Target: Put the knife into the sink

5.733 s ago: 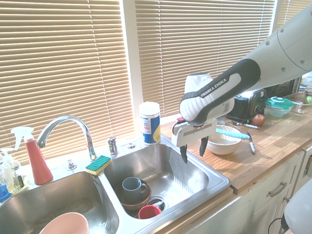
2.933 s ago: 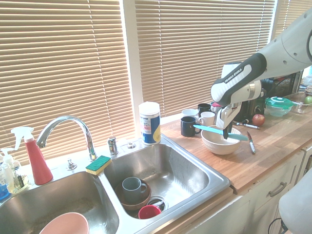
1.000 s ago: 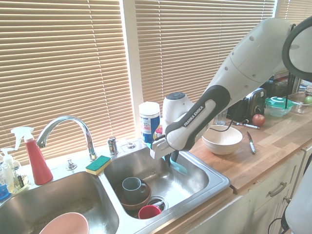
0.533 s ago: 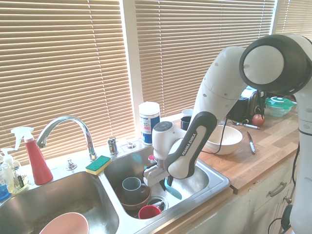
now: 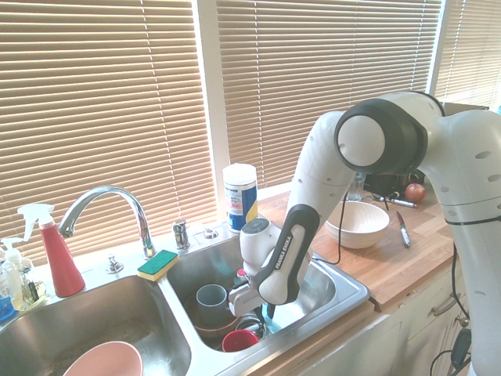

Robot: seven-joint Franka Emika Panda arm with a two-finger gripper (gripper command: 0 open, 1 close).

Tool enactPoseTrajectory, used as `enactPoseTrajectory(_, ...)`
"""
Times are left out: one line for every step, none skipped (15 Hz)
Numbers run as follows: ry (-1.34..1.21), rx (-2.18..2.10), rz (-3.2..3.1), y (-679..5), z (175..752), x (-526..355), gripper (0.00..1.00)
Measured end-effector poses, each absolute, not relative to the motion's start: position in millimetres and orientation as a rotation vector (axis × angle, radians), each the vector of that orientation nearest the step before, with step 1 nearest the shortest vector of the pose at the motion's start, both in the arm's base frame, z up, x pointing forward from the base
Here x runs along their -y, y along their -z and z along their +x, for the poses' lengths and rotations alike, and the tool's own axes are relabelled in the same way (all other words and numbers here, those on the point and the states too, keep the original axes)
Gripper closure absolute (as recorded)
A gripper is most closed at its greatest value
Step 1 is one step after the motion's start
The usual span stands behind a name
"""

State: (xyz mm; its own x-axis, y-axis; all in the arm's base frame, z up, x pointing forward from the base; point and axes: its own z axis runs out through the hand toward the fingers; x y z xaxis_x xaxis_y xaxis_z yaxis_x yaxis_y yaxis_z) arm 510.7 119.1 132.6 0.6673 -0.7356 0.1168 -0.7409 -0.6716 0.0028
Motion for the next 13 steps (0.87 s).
enactPoseTrajectory(-0.160,1.257,2.822,-132.7,511.2,-119.0,0.00)
enactPoseTrajectory(-0.156,1.260,2.821,-132.8,511.2,-119.3,0.00)
enactPoseTrajectory(-0.156,1.263,2.822,-133.3,511.3,-119.3,0.00)
enactPoseTrajectory(-0.157,1.268,2.822,-134.1,511.0,-119.1,0.00)
enactPoseTrajectory(-0.159,1.272,2.822,-135.5,510.9,-118.7,0.00)
enactPoseTrajectory(-0.169,1.278,2.822,-138.7,512.5,-117.3,0.00)
enactPoseTrajectory(-0.184,1.278,2.826,-144.5,514.7,-115.7,0.00)
enactPoseTrajectory(-0.206,1.280,2.830,-153.0,517.2,-114.4,0.00)
enactPoseTrajectory(-0.230,1.280,2.838,-164.3,518.7,-114.0,0.00)
enactPoseTrajectory(-0.253,1.276,2.849,-179.5,518.4,-114.2,0.00)
enactPoseTrajectory(-0.270,1.271,2.854,-198.0,517.5,-114.9,0.00)
enactPoseTrajectory(-0.285,1.268,2.854,-221.3,515.7,-114.6,0.00)
enactPoseTrajectory(-0.300,1.263,2.859,-247.5,513.7,-114.0,0.00)
